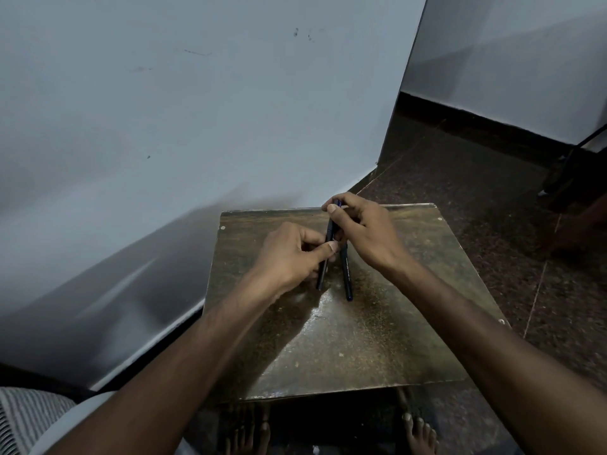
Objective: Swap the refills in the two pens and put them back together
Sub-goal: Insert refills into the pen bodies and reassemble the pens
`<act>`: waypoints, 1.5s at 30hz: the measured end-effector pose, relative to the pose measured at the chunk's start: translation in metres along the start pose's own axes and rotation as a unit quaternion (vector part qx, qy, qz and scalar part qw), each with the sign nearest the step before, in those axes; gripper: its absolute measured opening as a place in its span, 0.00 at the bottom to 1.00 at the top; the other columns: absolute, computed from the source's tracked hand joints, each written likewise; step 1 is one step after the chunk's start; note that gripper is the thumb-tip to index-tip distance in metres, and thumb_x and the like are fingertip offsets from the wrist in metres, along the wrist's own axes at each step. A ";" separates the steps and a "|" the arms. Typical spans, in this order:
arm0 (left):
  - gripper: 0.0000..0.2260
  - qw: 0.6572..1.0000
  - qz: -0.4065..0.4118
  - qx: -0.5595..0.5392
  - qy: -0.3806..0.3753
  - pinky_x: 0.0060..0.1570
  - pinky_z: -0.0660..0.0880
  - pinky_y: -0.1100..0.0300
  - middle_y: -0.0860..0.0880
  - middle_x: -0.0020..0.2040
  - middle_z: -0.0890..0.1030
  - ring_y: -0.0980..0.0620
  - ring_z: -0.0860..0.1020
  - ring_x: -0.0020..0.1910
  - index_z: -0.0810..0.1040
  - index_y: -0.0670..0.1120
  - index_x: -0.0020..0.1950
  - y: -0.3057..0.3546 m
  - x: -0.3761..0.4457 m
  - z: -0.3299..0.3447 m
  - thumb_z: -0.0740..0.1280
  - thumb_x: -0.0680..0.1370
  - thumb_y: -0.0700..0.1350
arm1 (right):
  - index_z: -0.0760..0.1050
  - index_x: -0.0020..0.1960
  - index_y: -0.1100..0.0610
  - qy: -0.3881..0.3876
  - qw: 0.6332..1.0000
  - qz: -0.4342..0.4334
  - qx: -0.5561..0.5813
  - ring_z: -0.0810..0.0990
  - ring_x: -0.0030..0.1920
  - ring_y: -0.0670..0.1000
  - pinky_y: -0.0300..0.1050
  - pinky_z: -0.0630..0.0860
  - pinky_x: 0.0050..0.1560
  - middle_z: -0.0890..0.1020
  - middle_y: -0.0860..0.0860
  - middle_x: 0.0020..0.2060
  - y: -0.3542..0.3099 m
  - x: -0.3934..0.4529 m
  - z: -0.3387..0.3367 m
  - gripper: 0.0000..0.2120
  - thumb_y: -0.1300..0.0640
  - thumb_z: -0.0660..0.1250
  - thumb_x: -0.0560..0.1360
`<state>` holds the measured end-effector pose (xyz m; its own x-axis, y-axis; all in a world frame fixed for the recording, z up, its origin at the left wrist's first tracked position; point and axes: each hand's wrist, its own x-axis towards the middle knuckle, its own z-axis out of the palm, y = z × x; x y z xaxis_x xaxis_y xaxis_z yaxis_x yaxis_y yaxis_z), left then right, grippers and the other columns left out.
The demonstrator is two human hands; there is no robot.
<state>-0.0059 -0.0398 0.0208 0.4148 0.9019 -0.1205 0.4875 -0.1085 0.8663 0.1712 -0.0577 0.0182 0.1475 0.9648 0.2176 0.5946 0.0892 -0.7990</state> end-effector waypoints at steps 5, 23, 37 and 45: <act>0.06 1.000 -0.023 0.007 0.002 0.43 0.86 0.62 0.57 0.38 0.89 0.58 0.89 0.37 0.90 0.53 0.49 -0.001 0.006 0.000 0.76 0.80 0.54 | 0.82 0.66 0.56 0.011 0.999 0.044 -0.016 0.89 0.42 0.46 0.47 0.86 0.48 0.89 0.49 0.42 -0.004 0.001 -0.016 0.17 0.46 0.64 0.87; 0.09 0.991 -0.047 0.124 0.010 0.31 0.82 0.66 0.52 0.35 0.88 0.55 0.87 0.32 0.86 0.49 0.43 -0.006 0.010 0.013 0.80 0.77 0.52 | 0.87 0.45 0.57 -0.112 0.950 0.109 -0.271 0.88 0.44 0.53 0.50 0.85 0.49 0.89 0.54 0.38 -0.002 -0.017 -0.008 0.10 0.50 0.76 0.78; 0.06 0.994 -0.054 0.096 0.011 0.41 0.88 0.49 0.47 0.40 0.88 0.48 0.90 0.40 0.85 0.46 0.47 -0.007 0.010 0.014 0.79 0.79 0.47 | 0.85 0.45 0.57 -0.134 0.961 0.142 -0.193 0.91 0.37 0.53 0.50 0.89 0.45 0.90 0.55 0.36 -0.010 -0.021 -0.004 0.09 0.53 0.76 0.81; 0.06 0.993 -0.030 0.109 0.025 0.32 0.83 0.65 0.52 0.36 0.87 0.55 0.87 0.31 0.85 0.49 0.45 -0.011 0.011 0.006 0.77 0.80 0.47 | 0.85 0.43 0.60 -0.021 0.950 0.145 -0.277 0.83 0.40 0.47 0.33 0.77 0.40 0.86 0.52 0.38 0.004 -0.020 -0.057 0.08 0.57 0.76 0.80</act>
<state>-0.0017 -0.0314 0.0071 0.3441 0.9286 -0.1388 0.6668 -0.1376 0.7325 0.2157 -0.0911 0.0428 0.3442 0.9389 0.0007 0.8596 -0.3148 -0.4026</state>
